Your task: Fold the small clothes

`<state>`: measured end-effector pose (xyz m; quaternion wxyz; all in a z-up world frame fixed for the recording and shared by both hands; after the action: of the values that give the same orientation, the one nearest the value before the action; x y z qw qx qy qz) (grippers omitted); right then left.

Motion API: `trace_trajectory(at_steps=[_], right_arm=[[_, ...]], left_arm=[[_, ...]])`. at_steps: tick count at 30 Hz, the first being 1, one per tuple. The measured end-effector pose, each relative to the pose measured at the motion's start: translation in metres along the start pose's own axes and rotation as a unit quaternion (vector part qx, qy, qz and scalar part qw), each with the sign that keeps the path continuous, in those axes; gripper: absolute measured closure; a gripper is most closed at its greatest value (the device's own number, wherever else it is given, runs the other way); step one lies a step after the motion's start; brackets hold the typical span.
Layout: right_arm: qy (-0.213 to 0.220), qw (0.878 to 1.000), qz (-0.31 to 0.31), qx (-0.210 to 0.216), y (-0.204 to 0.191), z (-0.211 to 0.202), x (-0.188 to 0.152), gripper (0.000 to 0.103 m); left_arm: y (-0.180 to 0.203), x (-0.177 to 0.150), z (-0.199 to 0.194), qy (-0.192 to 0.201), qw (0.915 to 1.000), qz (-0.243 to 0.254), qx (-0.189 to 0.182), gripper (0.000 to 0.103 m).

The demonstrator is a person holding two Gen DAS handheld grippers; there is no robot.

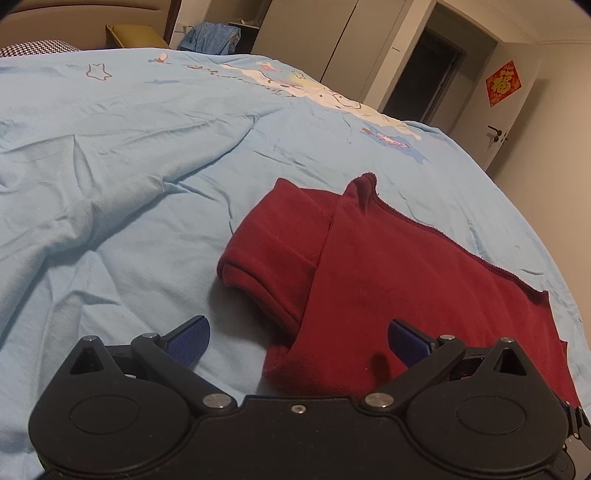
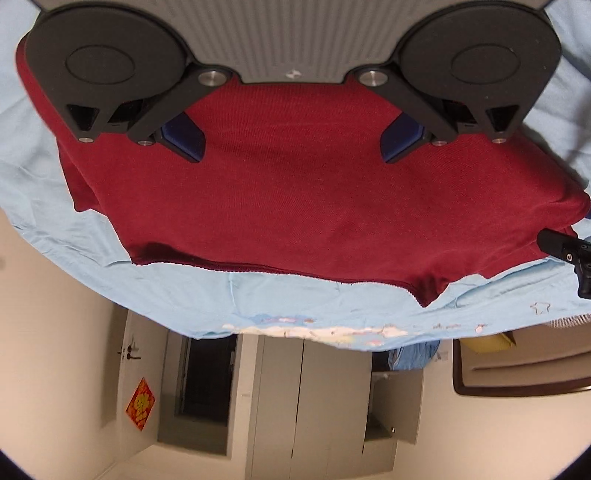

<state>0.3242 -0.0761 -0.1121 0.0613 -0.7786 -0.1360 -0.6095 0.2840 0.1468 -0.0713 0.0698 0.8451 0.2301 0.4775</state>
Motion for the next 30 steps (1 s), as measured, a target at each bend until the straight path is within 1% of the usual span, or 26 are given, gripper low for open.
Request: trace_trajectory(at_steps=[3, 6, 11, 17, 19, 24, 30], right_arm=[[0.019, 1.0, 0.009, 0.001, 0.002, -0.003, -0.007, 0.0], [0.024, 1.0, 0.013, 0.002, 0.002, -0.004, -0.007, 0.0], [0.034, 0.999, 0.015, 0.0, 0.002, -0.005, -0.009, 0.0], [0.038, 0.999, 0.015, -0.001, -0.001, -0.004, -0.01, 0.0], [0.038, 0.999, 0.015, -0.001, -0.001, -0.004, -0.01, 0.0], [0.038, 0.999, 0.015, -0.001, -0.001, -0.004, -0.01, 0.0], [0.039, 0.999, 0.015, -0.001, -0.001, -0.004, -0.01, 0.0]], left_arm=[[0.002, -0.004, 0.0, 0.001, 0.9999, 0.014, 0.003, 0.001], [0.004, -0.005, 0.001, -0.001, 0.9997, 0.024, 0.005, 0.001], [0.005, -0.004, 0.002, -0.009, 0.9996, 0.025, 0.005, 0.001], [0.011, -0.001, 0.007, -0.021, 0.9993, 0.004, -0.031, 0.001], [0.012, 0.0, 0.011, -0.024, 0.9991, -0.001, -0.036, 0.001], [0.011, 0.004, 0.02, -0.033, 0.9991, -0.011, -0.023, 0.007], [0.014, 0.007, 0.025, -0.042, 0.9991, 0.002, -0.011, 0.009]])
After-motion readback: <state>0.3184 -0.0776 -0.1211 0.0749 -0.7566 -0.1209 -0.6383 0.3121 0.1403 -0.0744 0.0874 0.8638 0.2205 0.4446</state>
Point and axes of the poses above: each gripper's, at about its wrist camera, not at the fingertips, and z roughly the way its jaws point, y to its right, x to its top, the point moved 6 cm from there along z, roughly the way its jaws point, and after that the axes turned 6 degrees about y, right-handed, at the moved point
